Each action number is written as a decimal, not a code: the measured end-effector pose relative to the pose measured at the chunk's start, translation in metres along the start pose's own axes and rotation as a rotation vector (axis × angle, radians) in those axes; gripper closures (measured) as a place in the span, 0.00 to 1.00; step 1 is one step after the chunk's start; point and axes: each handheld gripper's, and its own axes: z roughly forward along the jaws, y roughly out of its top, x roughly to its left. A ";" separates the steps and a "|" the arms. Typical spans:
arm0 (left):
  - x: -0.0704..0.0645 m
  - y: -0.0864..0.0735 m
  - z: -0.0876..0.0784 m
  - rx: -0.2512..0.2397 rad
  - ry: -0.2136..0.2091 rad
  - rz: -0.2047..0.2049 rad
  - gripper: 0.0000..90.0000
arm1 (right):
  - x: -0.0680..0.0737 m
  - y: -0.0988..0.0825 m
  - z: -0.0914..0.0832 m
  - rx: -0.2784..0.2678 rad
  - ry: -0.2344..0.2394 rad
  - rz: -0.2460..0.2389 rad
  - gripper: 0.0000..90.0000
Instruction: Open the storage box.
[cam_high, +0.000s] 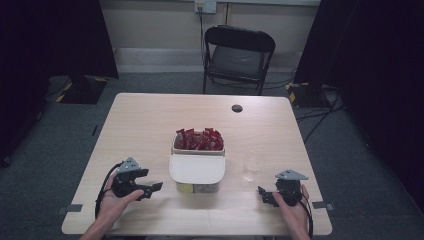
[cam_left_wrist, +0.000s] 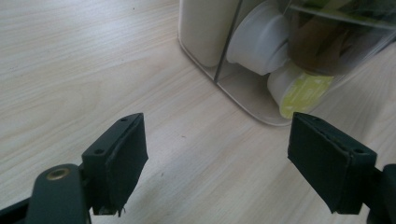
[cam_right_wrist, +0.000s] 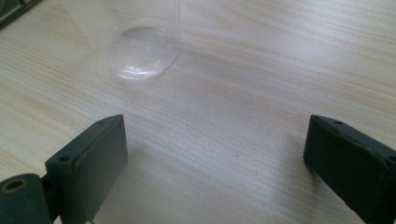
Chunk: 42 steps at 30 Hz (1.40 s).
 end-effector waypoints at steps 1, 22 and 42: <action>-0.001 0.001 0.001 -0.003 -0.010 -0.003 0.22 | 0.000 0.000 0.000 0.000 0.000 0.000 0.06; -0.020 0.014 0.009 -0.024 -0.093 0.053 0.20 | 0.000 0.000 0.000 0.000 0.000 0.000 0.06; -0.027 0.032 0.014 -0.048 -0.134 0.067 0.19 | 0.000 0.000 0.000 0.002 -0.001 0.001 0.06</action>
